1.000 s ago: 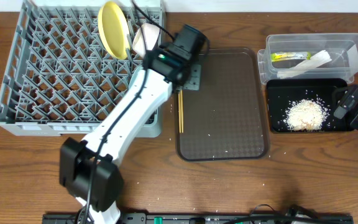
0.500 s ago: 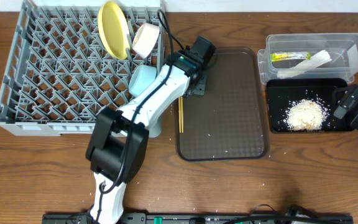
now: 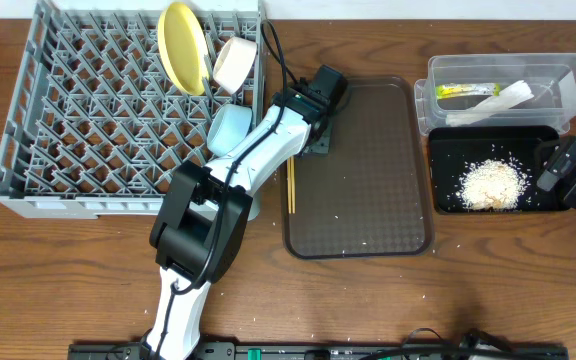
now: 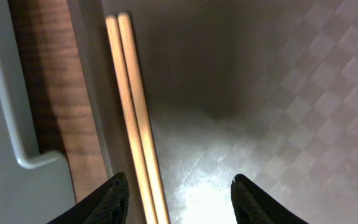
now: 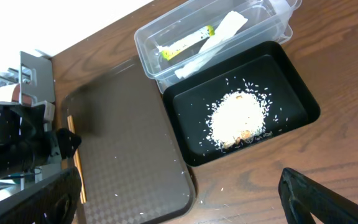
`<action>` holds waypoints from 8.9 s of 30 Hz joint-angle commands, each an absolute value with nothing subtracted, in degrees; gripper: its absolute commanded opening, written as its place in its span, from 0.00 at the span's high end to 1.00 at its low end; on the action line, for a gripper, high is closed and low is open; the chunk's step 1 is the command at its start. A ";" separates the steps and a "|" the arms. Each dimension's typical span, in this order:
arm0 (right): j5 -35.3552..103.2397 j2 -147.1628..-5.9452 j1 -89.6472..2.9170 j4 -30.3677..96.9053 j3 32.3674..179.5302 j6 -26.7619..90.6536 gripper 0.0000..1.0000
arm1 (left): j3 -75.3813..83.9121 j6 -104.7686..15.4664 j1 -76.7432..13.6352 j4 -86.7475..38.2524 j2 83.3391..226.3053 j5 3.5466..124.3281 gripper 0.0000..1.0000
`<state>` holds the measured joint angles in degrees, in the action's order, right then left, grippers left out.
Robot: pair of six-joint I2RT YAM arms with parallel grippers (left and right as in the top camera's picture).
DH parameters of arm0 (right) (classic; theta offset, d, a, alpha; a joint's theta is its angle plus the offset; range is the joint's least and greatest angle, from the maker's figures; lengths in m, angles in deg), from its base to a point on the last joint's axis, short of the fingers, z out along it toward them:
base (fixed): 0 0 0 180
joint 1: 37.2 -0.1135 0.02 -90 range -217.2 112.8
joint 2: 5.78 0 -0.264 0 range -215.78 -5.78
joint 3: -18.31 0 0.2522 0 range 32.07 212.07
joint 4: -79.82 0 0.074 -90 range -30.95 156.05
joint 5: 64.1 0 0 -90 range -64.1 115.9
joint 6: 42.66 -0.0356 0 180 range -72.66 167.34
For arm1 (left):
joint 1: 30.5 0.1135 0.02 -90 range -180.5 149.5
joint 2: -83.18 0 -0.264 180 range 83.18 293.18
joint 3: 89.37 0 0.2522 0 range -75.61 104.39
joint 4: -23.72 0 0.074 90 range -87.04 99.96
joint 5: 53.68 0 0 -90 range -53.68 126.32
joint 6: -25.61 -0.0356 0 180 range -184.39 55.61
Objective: Sort waste into correct bins and load items into the dishwasher
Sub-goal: 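Lower the left gripper and grasp one wooden chopstick on the tray, then carry the chopstick with the left gripper into the dish rack, then release the chopstick in the rack and lift the left gripper, then move the left gripper to the second chopstick and grasp it, then carry the second chopstick with the left gripper into the dish rack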
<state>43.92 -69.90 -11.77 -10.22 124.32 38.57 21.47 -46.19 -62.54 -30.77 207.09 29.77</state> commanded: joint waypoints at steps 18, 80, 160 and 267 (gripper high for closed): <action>44.14 -69.96 -11.57 -10.26 124.84 37.96 0.01 | 18.10 -37.91 -62.03 -26.77 207.64 28.09 0.50; 44.14 -70.18 -11.55 -10.26 124.84 37.98 0.01 | 17.05 -39.22 -64.61 -27.67 205.76 28.31 0.47; 44.14 -70.18 -11.57 -10.26 124.84 37.96 0.01 | 16.92 -67.17 -36.94 -30.82 194.79 22.15 0.78; 44.14 -70.18 -11.55 -10.26 124.84 37.98 0.01 | 6.43 -41.16 -66.34 -16.00 207.29 29.88 0.92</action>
<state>43.94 -70.16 -11.77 -10.22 124.32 38.57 8.51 -41.03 -65.99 -14.64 206.07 28.53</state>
